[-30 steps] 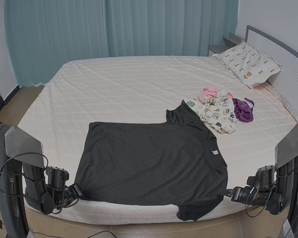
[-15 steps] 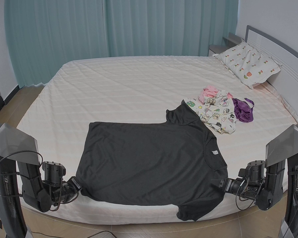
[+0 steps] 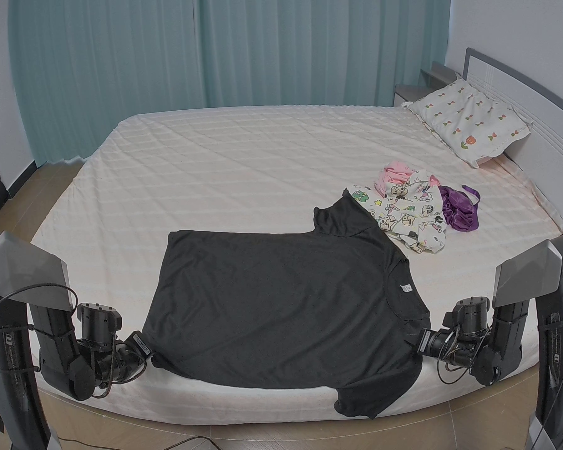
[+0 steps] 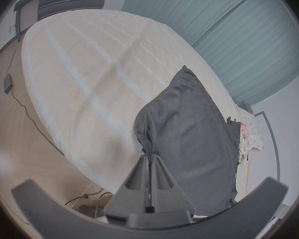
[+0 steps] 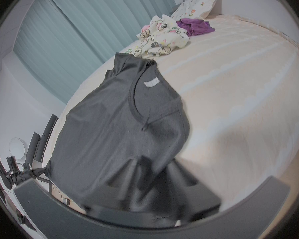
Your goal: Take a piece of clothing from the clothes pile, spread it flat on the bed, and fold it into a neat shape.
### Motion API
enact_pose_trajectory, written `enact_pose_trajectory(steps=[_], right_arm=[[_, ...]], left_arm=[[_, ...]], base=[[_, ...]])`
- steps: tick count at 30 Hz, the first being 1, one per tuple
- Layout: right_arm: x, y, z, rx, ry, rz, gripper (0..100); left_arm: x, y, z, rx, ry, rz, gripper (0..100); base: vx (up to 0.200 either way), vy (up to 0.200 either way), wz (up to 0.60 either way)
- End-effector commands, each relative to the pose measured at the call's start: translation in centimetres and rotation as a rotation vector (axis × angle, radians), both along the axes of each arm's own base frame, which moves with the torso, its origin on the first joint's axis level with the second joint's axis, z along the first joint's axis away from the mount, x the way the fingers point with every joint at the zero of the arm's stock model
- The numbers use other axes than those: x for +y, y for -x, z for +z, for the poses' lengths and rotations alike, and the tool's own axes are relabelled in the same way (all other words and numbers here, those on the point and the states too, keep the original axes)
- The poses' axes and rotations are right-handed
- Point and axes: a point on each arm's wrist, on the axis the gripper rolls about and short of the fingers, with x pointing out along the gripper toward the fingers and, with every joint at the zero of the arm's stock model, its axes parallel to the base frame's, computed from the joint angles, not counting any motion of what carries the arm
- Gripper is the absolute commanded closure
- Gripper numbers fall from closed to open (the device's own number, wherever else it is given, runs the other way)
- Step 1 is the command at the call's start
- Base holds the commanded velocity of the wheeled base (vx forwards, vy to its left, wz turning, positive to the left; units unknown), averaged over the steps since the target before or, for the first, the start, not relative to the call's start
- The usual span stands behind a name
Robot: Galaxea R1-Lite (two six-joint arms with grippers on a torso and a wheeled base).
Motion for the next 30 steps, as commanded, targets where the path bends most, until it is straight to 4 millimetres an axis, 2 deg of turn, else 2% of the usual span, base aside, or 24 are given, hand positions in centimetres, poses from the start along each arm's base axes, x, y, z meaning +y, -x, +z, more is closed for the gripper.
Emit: enact_pose_trajectory(steps=[1, 5, 8, 14, 15, 18, 21, 25, 27, 28, 30], right_arm=[[-0.7, -2.1, 1.0, -0.086, -0.011, -0.033, 100], [-1.0, -4.7, 1.7, -0.174, -0.019, -0.045, 100], [-0.8, -6.1, 1.5, -0.193, 0.006, -0.02, 100], [-0.3, -8.3, 1.4, -0.229, 0.053, 0.025, 100], [-0.3, -8.5, 1.3, -0.238, 0.061, 0.034, 0], [0.2, -9.9, 1.0, -0.287, 0.069, 0.039, 0], [0.4, -9.8, 0.6, -0.287, 0.068, 0.043, 0], [-0.5, -7.7, 1.2, -0.261, 0.069, 0.04, 0], [-0.5, -7.6, 1.2, -0.261, 0.069, 0.038, 0], [-1.7, -5.7, 2.2, -0.234, 0.049, 0.037, 0], [-2.4, -4.1, 2.8, -0.209, 0.027, 0.053, 0]], left_arm=[[0.0, 0.0, 0.0, -0.001, 0.0, 0.001, 100], [0.0, 0.2, 0.0, 0.004, -0.002, -0.001, 100], [0.0, 0.2, 0.0, 0.005, -0.006, -0.001, 100], [0.0, 0.2, -0.1, 0.006, -0.007, 0.0, 100], [0.0, 0.1, -0.1, 0.005, -0.007, 0.0, 100], [-0.1, 0.1, 0.0, 0.003, -0.008, -0.001, 100], [-0.1, 0.0, 0.0, 0.001, -0.008, -0.001, 100], [-0.1, 0.0, -0.2, 0.003, -0.008, -0.001, 100], [-0.1, 0.0, -0.2, 0.003, -0.008, -0.001, 100], [-0.1, 0.0, -0.2, 0.003, -0.008, -0.001, 100], [-0.1, 0.0, -0.2, 0.003, -0.008, -0.001, 100]], base=[[0.0, 0.0, 0.0], [0.0, 0.0, 0.0], [0.0, 0.0, 0.0], [0.0, 0.0, 0.0], [0.0, 0.0, 0.0], [0.0, 0.0, 0.0], [0.0, 0.0, 0.0], [0.0, 0.0, 0.0], [0.0, 0.0, 0.0], [0.0, 0.0, 0.0], [0.0, 0.0, 0.0]])
